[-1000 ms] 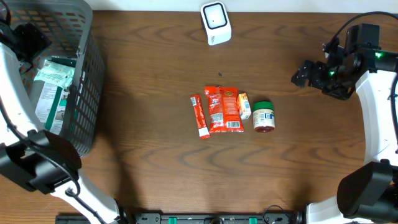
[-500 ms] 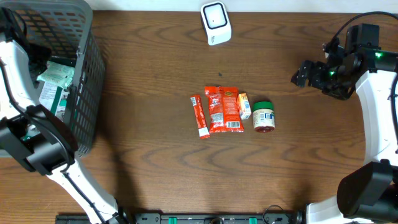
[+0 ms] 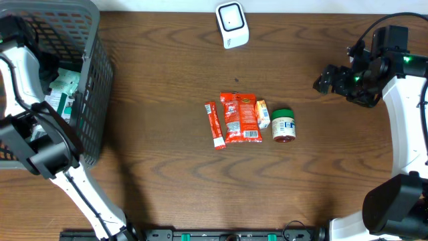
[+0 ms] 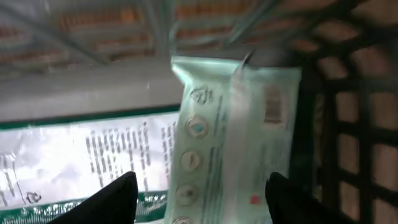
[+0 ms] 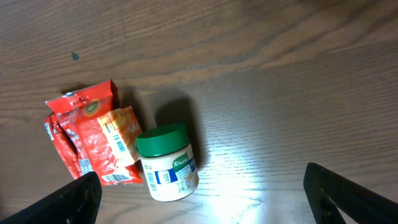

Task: Scan the item barcode
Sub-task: 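Grasp a mint-green wipes packet in the basket with the left gripper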

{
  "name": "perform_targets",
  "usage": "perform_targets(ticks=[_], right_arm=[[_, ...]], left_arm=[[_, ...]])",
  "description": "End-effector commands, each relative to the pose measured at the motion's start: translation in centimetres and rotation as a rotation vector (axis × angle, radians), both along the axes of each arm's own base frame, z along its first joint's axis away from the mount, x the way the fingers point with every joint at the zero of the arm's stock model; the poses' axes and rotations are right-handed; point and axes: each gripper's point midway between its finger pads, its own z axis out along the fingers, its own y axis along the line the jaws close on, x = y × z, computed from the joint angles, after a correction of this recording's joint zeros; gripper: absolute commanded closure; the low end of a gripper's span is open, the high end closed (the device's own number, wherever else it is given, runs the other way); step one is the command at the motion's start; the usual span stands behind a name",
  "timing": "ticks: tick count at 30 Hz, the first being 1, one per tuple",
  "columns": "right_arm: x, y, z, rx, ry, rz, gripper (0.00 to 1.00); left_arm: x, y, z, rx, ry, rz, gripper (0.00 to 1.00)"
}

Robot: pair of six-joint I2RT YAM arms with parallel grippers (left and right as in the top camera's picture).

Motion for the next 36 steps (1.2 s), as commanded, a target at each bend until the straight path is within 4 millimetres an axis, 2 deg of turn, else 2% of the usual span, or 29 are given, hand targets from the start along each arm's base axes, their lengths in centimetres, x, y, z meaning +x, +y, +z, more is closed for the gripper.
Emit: perform_targets(ticks=[1,10,14,17,21,24,27,30,36], right_arm=[[-0.1,-0.3,0.4,0.005,-0.010,-0.006,0.01],[-0.1,-0.3,0.4,0.005,-0.010,-0.006,0.01],[-0.1,-0.3,0.4,0.005,-0.011,-0.006,0.01],[-0.1,-0.3,0.4,0.005,-0.010,-0.006,0.01],[-0.1,-0.3,0.4,0.005,-0.010,-0.006,0.01],[-0.1,-0.3,0.4,0.005,-0.011,-0.006,0.01],[-0.1,-0.3,0.4,0.005,-0.011,-0.006,0.01],[-0.1,-0.3,0.4,0.005,-0.010,-0.006,0.01],[-0.1,-0.3,0.4,0.005,-0.010,-0.006,0.01]], left_arm=[[-0.2,-0.3,-2.3,-0.040,0.028,0.009,0.34],[-0.8,-0.6,-5.6,-0.074,0.092,0.010,0.33],[-1.2,-1.1,-5.8,-0.092,0.111,-0.029,0.34],[-1.0,-0.7,-4.1,-0.071,0.083,-0.036,0.33],[-0.7,-0.2,0.7,-0.023,0.001,-0.033,0.32],[-0.7,-0.2,5.4,0.024,-0.081,-0.033,0.29],[-1.0,-0.5,8.2,0.048,-0.124,-0.035,0.28],[-1.3,-1.1,8.2,0.035,-0.112,-0.032,0.28],[-1.7,-2.5,4.5,-0.006,-0.029,-0.005,0.28]])
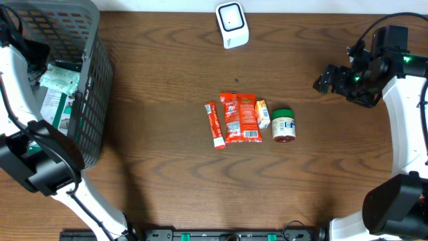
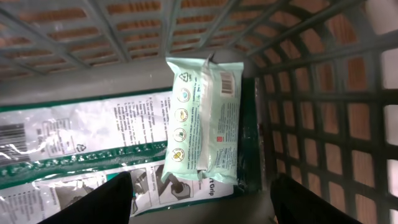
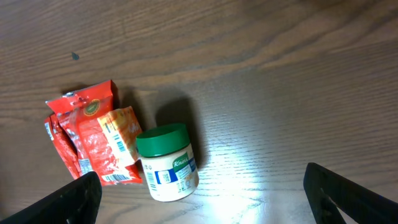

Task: Scan the item barcode
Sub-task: 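Grasp a mint-green wipes packet in the basket with the left gripper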

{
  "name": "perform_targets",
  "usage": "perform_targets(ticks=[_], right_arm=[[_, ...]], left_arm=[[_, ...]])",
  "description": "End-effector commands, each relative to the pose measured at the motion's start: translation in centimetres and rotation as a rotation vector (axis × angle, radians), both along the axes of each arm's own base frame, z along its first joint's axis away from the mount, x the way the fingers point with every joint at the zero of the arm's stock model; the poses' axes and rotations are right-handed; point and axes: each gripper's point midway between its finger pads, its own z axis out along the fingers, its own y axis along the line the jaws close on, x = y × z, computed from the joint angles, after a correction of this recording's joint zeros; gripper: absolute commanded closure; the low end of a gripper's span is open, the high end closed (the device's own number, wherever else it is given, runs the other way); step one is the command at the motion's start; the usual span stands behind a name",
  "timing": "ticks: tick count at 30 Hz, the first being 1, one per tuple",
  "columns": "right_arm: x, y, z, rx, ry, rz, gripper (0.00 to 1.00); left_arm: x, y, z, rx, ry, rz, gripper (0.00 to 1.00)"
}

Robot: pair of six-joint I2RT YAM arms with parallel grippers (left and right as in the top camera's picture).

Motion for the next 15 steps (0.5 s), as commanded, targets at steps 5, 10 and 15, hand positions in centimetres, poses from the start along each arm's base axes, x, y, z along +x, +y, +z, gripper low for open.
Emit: perform_targets(ticks=[5,10,15], right_arm=[[-0.1,-0.3,0.4,0.005,-0.010,-0.006,0.01],[-0.1,-0.3,0.4,0.005,-0.010,-0.006,0.01],[-0.1,-0.3,0.4,0.005,-0.011,-0.006,0.01]], left_arm=[[-0.7,-0.7,-6.6,-0.028,0.106,0.097,0.28],[-0.3,-0.5,-9.2,-0.021,0.074,0.113,0.28],[0.4,-0.2,-10.4,-0.009,0.037,0.113,0.28]])
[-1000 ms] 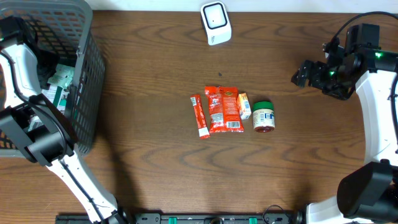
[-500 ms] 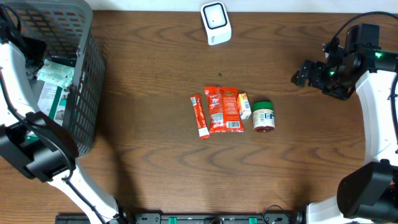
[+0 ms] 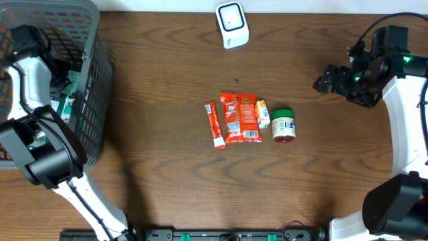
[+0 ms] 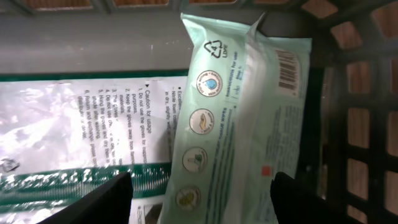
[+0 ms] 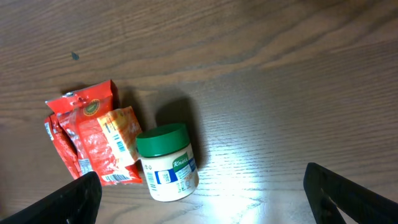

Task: Scan the item barcode
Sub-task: 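Grasp a mint-green wipes packet in the basket with the left gripper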

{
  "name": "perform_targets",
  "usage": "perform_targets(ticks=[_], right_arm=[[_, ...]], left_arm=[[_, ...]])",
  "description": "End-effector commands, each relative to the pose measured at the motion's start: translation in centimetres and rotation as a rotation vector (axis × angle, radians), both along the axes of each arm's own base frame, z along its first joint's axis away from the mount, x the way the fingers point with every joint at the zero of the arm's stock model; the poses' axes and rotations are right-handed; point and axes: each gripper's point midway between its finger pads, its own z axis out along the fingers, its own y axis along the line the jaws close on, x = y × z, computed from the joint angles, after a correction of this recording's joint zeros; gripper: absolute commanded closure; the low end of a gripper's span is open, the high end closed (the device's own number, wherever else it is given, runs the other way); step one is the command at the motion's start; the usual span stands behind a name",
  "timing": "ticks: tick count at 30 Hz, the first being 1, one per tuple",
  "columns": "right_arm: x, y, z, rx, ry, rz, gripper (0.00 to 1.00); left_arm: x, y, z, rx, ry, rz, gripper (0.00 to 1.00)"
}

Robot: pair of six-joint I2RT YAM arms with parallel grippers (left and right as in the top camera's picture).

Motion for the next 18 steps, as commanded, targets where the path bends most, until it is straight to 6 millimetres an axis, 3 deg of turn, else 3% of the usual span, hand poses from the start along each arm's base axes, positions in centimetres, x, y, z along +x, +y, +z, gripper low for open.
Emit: perform_targets(ticks=[1,10,13,18], right_arm=[[-0.1,-0.3,0.4,0.005,-0.011,-0.006,0.01],[-0.1,-0.3,0.4,0.005,-0.010,-0.006,0.01],[-0.1,-0.3,0.4,0.005,-0.011,-0.006,0.01],[-0.1,-0.3,0.4,0.005,-0.011,-0.006,0.01]], left_arm=[[-0.2,0.5,-1.2,0.009,0.007,0.026,0.28],[0.1,0.3,-5.2,-0.022,0.047,0.020,0.29],[0.1,-0.1,-6.0,-0.038,0.061,0.001,0.40],[0.1,-0.1,-5.0,-0.024,0.060,-0.040,0.71]])
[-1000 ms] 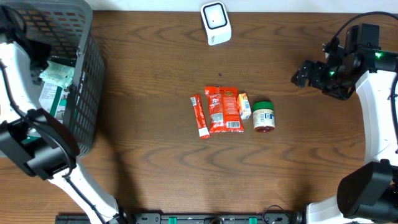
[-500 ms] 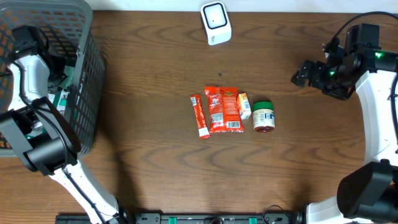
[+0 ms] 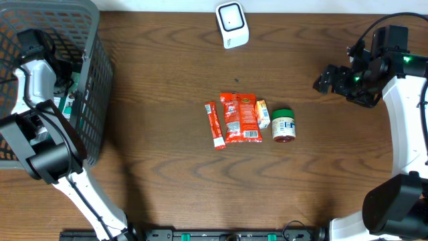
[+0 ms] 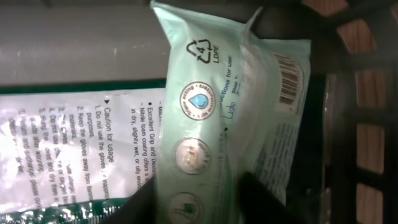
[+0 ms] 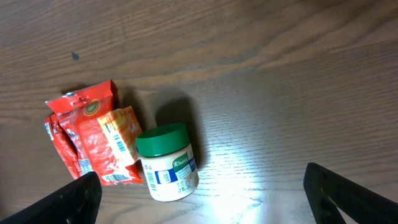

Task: Scan the item barcode
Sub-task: 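Grasp a mint-green wipes packet in the basket with the left gripper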

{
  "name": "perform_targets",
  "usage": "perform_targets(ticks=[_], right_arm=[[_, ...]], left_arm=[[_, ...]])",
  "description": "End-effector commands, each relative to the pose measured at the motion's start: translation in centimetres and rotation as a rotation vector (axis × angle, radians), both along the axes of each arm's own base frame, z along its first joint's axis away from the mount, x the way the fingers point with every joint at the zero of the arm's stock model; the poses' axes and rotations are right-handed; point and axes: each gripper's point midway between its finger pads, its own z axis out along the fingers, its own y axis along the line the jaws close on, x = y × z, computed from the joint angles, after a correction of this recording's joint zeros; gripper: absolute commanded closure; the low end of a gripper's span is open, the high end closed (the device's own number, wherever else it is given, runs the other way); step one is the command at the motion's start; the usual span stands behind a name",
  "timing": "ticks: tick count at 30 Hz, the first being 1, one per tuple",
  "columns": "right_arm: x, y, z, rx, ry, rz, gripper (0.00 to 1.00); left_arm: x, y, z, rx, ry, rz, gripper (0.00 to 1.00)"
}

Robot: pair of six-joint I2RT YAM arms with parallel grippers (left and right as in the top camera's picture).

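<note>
A mint-green wipes pack (image 4: pixel 211 112) with a barcode near its top right lies in the grey basket (image 3: pixel 93 100) at the table's left. My left gripper (image 4: pixel 202 202) is down inside the basket, and its dark fingers (image 4: pixel 152 202) press on both sides of the pack's lower end. In the overhead view that gripper (image 3: pixel 61 75) is mostly hidden by the basket wall. The white scanner (image 3: pixel 232 24) stands at the far middle edge. My right gripper (image 3: pixel 322 80) hangs open above the table at the right, holding nothing.
A white and green glove bag (image 4: pixel 74 143) lies under the pack in the basket. In mid-table lie a red stick sachet (image 3: pixel 215 125), a red pouch (image 3: pixel 239 118), a small orange packet (image 3: pixel 263 113) and a green-lidded jar (image 5: pixel 166 169).
My left gripper has come lower onto the wipes pack and its fingers have drawn in from wide apart to pressing on the pack's sides. The right arm has not moved.
My left gripper hung open close over the wipes pack in the basket. Then it was higher, with the whole pack in view. Then it was low over the pack again, still open, and now it is shut on it. The right arm stayed still throughout.
</note>
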Motion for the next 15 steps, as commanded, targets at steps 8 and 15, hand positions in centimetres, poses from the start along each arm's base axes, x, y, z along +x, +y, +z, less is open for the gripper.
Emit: perform_targets(ticks=[8,15], right_arm=[[-0.1,-0.3,0.4,0.005,-0.010,-0.006,0.01],[-0.1,-0.3,0.4,0.005,-0.010,-0.006,0.01]], left_arm=[[-1.2,0.9,4.4,0.047,-0.031,-0.029,0.93],[-3.2,1.3,15.7,0.170,-0.191,-0.008,0.93]])
